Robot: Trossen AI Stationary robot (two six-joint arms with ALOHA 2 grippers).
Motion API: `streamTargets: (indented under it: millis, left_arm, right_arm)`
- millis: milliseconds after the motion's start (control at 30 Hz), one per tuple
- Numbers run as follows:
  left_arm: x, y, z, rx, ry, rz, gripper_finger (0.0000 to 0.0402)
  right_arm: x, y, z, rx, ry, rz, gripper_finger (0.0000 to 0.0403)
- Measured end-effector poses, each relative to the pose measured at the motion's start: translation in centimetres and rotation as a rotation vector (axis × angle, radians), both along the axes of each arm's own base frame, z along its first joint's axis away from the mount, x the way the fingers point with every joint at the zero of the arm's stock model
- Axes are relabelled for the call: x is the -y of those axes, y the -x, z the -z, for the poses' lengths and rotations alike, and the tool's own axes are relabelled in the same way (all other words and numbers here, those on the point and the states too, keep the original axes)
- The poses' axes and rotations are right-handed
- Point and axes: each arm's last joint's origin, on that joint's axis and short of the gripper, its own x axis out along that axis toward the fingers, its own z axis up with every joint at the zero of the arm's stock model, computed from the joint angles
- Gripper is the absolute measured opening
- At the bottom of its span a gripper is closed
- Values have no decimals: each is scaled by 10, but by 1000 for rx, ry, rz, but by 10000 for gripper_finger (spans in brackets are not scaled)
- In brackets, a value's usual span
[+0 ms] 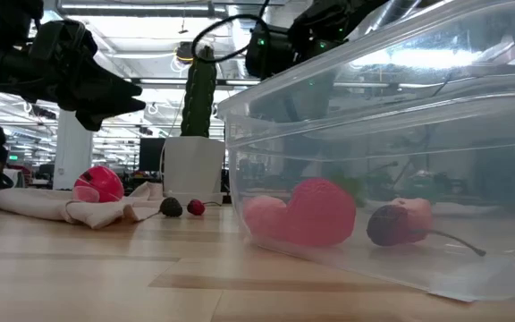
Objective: Pick and placing Produce into tupperware
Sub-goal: Put the right red cherry into the transparent bin
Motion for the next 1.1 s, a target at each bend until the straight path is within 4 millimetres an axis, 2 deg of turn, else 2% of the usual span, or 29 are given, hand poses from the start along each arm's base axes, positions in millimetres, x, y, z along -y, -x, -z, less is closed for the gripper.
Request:
streamTargets:
  millis: [300, 533, 600, 833, 1100]
  left_arm:
    - [0, 0, 1, -3, 5, 0, 178]
    - [0, 0, 0, 0, 6, 0, 178]
    - [0, 0, 0, 1, 6, -1, 178]
    - [0, 0, 0, 0, 6, -1, 178]
    - [0, -1, 0, 2, 6, -1, 178]
  right_arm:
    - [-4, -3, -3, 36, 2, -6, 192]
    - [-6, -10, 14, 17, -1, -17, 194]
    - [-7, -6, 18, -31, -5, -19, 194]
    - [-6, -8, 16, -5, -4, -13, 194]
    - [-12, -13, 37, -45, -17, -37, 193]
